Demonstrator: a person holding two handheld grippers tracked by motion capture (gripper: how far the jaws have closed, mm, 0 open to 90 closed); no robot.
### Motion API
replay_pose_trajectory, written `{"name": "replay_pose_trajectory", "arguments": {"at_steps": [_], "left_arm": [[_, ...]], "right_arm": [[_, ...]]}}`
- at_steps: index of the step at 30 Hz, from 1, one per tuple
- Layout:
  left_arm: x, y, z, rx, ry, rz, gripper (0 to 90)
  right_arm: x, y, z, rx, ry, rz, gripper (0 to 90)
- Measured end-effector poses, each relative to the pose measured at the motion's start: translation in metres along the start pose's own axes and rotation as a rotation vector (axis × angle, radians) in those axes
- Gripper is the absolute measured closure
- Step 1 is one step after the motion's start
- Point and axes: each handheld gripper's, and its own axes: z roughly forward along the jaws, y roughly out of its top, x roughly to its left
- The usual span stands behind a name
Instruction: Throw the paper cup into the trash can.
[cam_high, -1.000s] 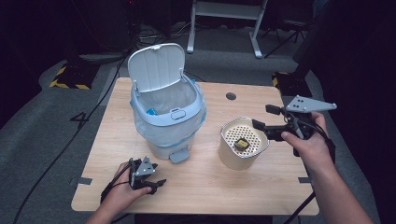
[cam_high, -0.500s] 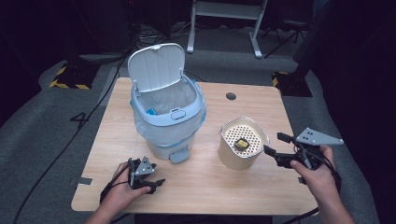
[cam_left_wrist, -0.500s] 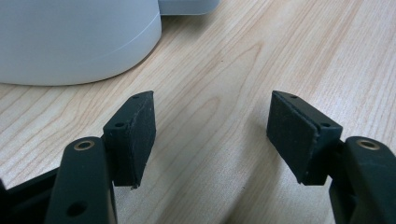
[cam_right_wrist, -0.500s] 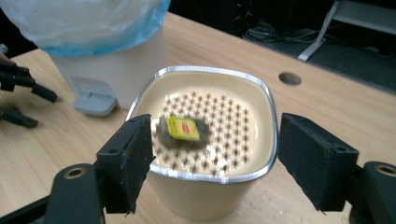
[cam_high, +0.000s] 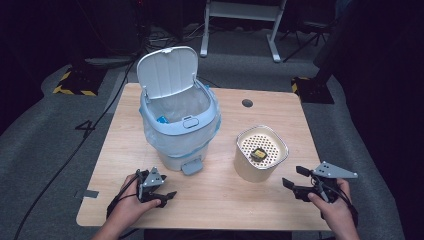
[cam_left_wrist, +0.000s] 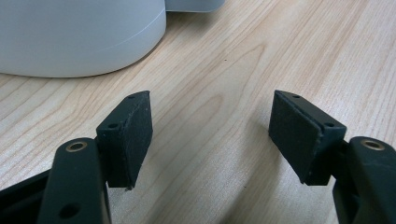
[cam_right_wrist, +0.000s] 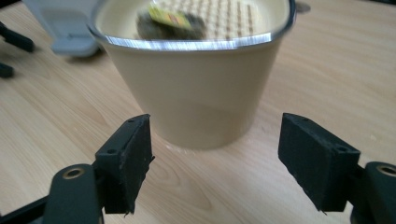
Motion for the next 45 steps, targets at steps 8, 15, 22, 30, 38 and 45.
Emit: {"name": "replay_pose_trajectory", "arguments": {"at_steps": [8,15,22,30,38,45], "left_arm": [[0.001,0.0,0.001,-0.002,-0.003,0.003,28.9],[0.001,0.0,0.001,-0.001,0.001,0.003,28.6],[0.001,0.0,0.001,-0.001,0.002,0.002,28.5],[0.001,0.0,0.001,-0.001,0.002,0.002,28.6],[0.001,0.001,0.002,-0.004,0.007,-0.008,29.0],[0.002,0.002,0.003,-0.004,0.009,-0.012,29.4]], "right_arm": [[-0.008,-0.031,0.026,0.047,0.001,0.047,22.2],[-0.01,-0.047,0.041,0.094,-0.036,0.015,20.1],[-0.01,-0.059,0.049,0.134,-0.049,0.005,19.5],[-0.009,-0.063,0.057,0.14,-0.055,-0.031,14.4],[-0.009,-0.063,0.058,0.142,-0.056,-0.028,13.6],[-0.009,-0.063,0.058,0.142,-0.056,-0.028,13.7]]}}
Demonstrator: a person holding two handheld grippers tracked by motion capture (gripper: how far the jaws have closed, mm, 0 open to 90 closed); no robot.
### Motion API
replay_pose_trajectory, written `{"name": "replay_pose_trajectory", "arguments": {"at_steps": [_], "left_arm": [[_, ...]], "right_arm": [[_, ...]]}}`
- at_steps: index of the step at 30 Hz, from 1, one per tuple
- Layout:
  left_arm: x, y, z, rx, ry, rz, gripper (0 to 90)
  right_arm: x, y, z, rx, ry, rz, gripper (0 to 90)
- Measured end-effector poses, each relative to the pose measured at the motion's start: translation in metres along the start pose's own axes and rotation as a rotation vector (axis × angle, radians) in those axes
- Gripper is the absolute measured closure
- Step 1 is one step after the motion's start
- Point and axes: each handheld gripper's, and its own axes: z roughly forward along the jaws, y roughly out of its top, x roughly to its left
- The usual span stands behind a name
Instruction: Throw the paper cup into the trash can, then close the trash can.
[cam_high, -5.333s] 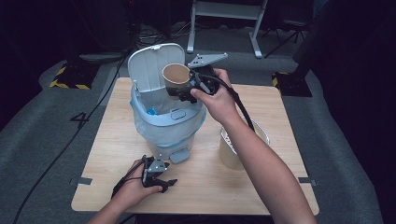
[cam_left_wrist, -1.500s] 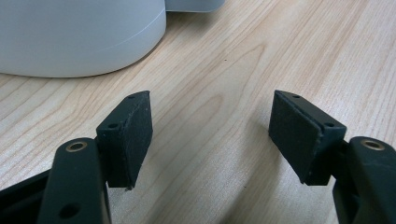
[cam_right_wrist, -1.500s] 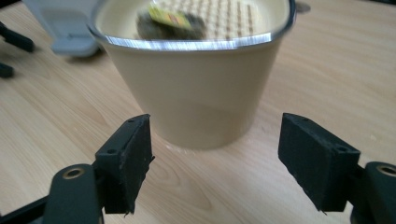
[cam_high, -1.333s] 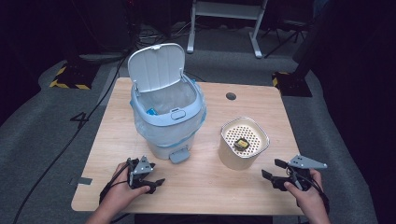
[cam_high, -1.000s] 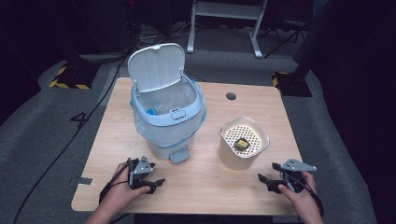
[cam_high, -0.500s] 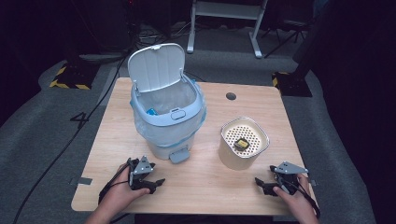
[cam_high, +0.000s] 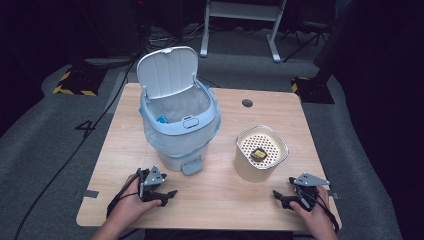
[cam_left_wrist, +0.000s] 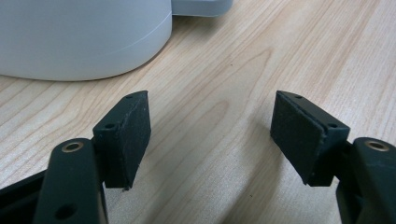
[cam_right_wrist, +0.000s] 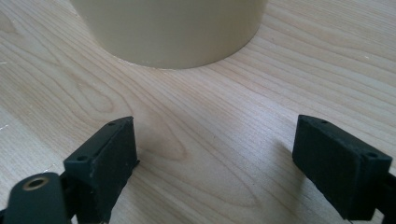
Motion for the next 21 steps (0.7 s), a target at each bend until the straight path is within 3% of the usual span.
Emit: {"name": "replay_pose_trajectory", "arguments": {"at_steps": [3,8,17,21], "left_arm": [[0.001,0.001,-0.003,0.007,0.001,0.012,35.2],[0.001,0.007,-0.013,-0.043,-0.035,-0.003,36.4],[0.005,0.013,-0.029,-0.043,-0.064,0.004,39.4],[0.009,0.018,-0.038,-0.068,-0.085,-0.006,39.7]], "right_arm": [[0.0,0.0,0.0,0.0,0.0,0.0,13.6],[0.0,0.0,0.0,0.0,0.0,0.0,13.6],[-0.001,0.001,0.001,0.001,0.009,-0.006,13.3],[-0.001,0.001,0.001,0.001,0.009,-0.006,13.3]]}}
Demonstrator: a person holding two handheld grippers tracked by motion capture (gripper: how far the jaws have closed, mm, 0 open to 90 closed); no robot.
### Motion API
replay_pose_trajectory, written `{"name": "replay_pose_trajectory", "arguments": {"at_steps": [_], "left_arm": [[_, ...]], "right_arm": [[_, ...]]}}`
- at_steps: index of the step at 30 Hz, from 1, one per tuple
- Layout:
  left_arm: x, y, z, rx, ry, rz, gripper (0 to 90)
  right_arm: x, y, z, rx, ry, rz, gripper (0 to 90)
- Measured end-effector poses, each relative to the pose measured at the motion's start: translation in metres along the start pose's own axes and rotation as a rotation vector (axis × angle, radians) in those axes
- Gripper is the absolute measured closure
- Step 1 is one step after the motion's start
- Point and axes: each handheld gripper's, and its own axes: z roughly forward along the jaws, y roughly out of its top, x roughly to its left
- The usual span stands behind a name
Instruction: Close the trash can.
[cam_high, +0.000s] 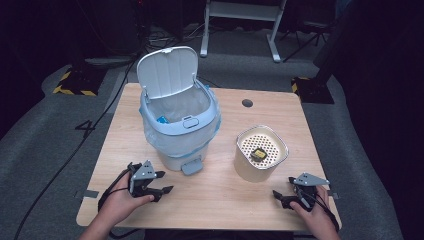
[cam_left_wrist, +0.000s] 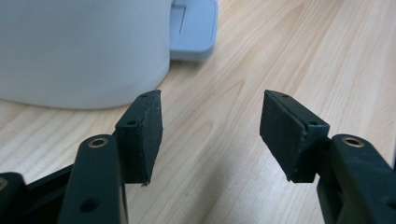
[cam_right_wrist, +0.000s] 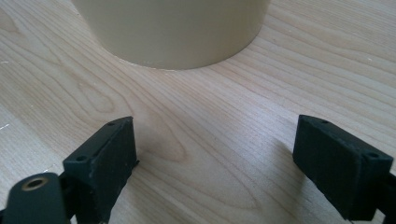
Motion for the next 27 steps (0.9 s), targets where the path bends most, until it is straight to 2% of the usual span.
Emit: {"name": "replay_pose_trajectory", "arguments": {"at_steps": [3,11,20,27], "left_arm": [[0.002,0.005,-0.008,-0.022,-0.015,-0.002,39.9],[0.008,0.014,-0.03,-0.073,-0.01,-0.006,40.7],[0.024,0.03,-0.067,-0.176,0.034,-0.025,41.8],[0.033,0.042,-0.09,-0.278,0.036,-0.044,42.9]], "right_arm": [[0.0,0.0,0.0,0.0,0.0,0.0,13.3],[0.0,0.0,0.0,0.0,0.0,0.0,13.3],[-0.001,0.0,0.0,0.0,0.006,-0.004,13.2],[-0.001,0.0,0.0,0.001,0.007,-0.005,13.2]]}}
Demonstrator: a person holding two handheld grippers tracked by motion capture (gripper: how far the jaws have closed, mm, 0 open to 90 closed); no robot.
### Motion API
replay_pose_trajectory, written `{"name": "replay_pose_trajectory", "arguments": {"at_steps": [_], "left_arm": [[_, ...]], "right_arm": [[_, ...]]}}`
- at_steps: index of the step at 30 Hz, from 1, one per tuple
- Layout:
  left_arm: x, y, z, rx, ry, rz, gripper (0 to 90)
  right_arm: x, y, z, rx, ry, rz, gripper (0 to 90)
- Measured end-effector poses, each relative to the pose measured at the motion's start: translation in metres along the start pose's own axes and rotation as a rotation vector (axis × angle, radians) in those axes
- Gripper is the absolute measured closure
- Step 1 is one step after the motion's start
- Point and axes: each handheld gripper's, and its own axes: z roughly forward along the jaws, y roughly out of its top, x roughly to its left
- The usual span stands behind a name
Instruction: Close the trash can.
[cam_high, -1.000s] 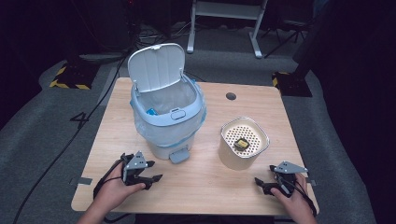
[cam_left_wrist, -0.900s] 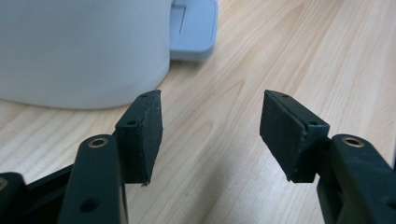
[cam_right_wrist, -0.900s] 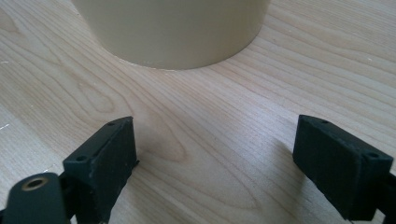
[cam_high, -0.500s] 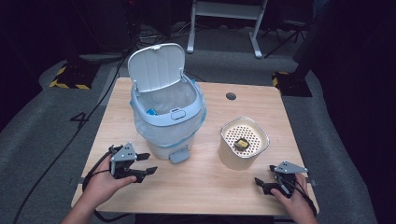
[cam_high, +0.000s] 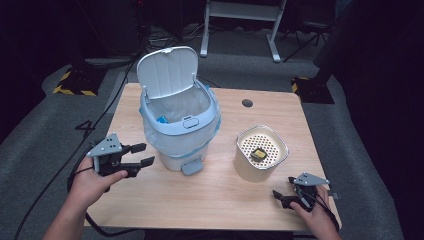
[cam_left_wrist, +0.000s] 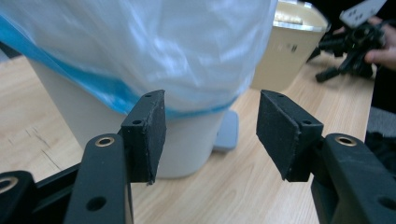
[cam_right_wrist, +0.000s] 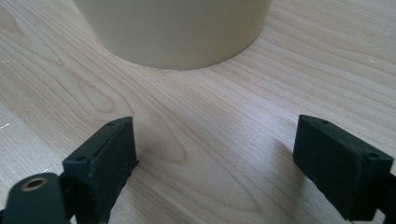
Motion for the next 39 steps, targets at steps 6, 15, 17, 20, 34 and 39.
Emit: {"name": "replay_pose_trajectory", "arguments": {"at_steps": [6,15,17,20,34,39], "left_arm": [[0.005,0.016,-0.01,-0.035,0.003,-0.008,43.3],[0.013,0.043,-0.026,-0.154,0.036,-0.078,45.0],[0.016,0.05,-0.03,-0.177,0.044,-0.084,45.4],[0.022,0.061,-0.035,-0.196,0.062,-0.08,45.7],[0.039,0.101,-0.036,-0.244,0.156,-0.035,44.0],[0.042,0.109,-0.033,-0.252,0.174,-0.033,44.3]], "right_arm": [[0.0,0.0,0.0,0.0,0.001,-0.001,13.2],[0.0,0.0,0.0,0.0,0.002,-0.002,13.2],[0.0,0.0,0.0,0.0,0.003,-0.002,13.2],[0.0,0.0,0.0,0.0,0.003,-0.002,13.2],[0.0,0.0,0.0,0.0,0.003,-0.003,13.2],[0.0,0.0,0.0,0.0,0.003,-0.002,13.2]]}}
